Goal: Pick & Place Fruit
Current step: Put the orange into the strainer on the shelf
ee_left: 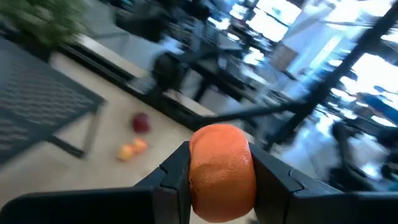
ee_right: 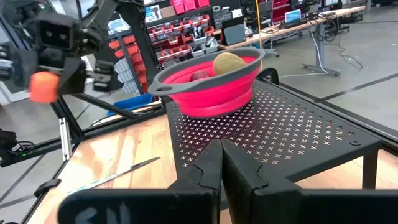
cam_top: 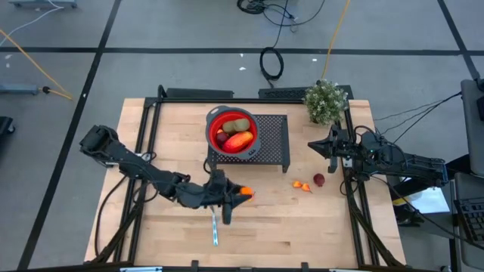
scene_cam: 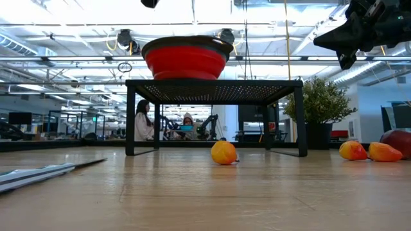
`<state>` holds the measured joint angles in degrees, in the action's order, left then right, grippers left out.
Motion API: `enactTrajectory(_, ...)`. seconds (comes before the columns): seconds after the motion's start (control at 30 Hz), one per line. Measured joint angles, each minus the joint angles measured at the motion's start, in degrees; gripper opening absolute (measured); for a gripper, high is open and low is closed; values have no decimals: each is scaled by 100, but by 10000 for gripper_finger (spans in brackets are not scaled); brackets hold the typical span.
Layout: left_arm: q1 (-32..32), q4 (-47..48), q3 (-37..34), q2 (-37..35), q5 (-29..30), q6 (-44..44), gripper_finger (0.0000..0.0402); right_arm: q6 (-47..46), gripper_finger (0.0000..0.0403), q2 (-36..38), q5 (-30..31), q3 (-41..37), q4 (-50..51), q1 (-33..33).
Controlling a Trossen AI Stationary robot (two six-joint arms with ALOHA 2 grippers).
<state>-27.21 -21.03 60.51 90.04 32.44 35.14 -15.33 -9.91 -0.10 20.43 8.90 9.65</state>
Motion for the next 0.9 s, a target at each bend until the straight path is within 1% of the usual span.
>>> enactTrajectory(0.07,46,55,-2,-62,238,-133,118,0,0,0,1,0,-2,2)
enactTrajectory(0.17,165,24,0,-131,395,-259,118,35,0,-2,2,0,0,2)
enactTrajectory(0.3,356,49,0,-241,479,-386,118,148,0,-2,0,2,-2,2)
enactTrajectory(0.4,511,289,-1,-401,468,-448,118,149,0,0,2,2,-3,0)
enactTrajectory(0.57,852,869,5,-699,212,-395,118,149,0,0,4,4,-4,2)
enactTrajectory(0.67,1062,1433,-7,-959,95,-304,118,150,0,-4,6,4,-21,0)
enactTrajectory(0.9,1647,2341,6,-1468,-370,-444,118,151,0,-32,7,7,-11,2)
